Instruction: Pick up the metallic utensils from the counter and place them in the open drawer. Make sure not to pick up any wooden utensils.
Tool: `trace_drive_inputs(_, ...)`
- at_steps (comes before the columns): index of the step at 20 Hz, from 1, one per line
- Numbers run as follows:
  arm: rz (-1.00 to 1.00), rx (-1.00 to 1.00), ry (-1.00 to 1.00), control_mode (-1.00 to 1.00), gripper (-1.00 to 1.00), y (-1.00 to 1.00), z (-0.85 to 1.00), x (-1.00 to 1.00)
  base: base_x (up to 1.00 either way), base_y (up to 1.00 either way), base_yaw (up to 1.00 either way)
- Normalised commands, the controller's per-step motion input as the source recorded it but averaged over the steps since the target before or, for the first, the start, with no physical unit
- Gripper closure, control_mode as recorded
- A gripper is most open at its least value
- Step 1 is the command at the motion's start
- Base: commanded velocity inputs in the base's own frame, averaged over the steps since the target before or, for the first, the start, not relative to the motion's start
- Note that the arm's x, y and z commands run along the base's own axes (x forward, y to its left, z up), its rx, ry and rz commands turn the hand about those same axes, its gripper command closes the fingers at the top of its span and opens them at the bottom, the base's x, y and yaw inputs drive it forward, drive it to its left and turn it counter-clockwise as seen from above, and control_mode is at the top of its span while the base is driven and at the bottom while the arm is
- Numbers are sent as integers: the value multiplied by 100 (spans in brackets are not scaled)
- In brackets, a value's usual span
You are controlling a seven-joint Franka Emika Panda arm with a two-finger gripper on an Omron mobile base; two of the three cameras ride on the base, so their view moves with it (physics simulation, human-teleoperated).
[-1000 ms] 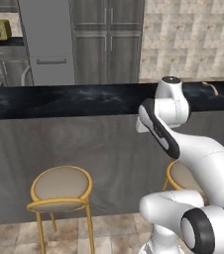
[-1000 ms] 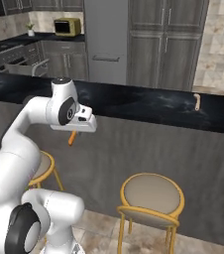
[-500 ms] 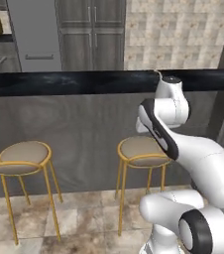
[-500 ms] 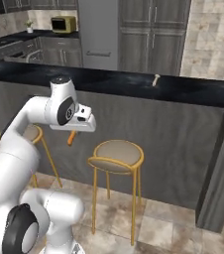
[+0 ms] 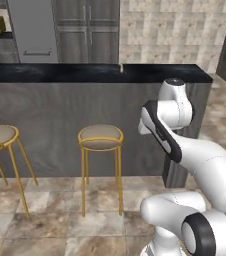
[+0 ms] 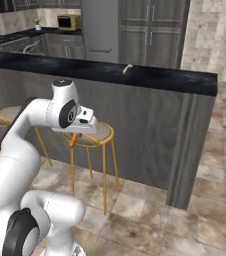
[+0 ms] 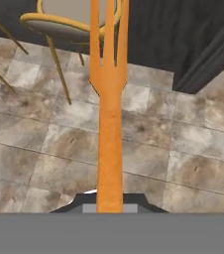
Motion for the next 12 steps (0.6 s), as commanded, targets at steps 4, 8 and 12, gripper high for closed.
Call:
trace_drive_inputs(4,0,0,0,100,100,0,0,0,-44,-100,12)
trace_drive_inputs(8,0,0,0,100,100,0,0,0,-47,-100,12)
trace_drive_inputs(12,0,0,0,100,100,0,0,0,-48,-100,13)
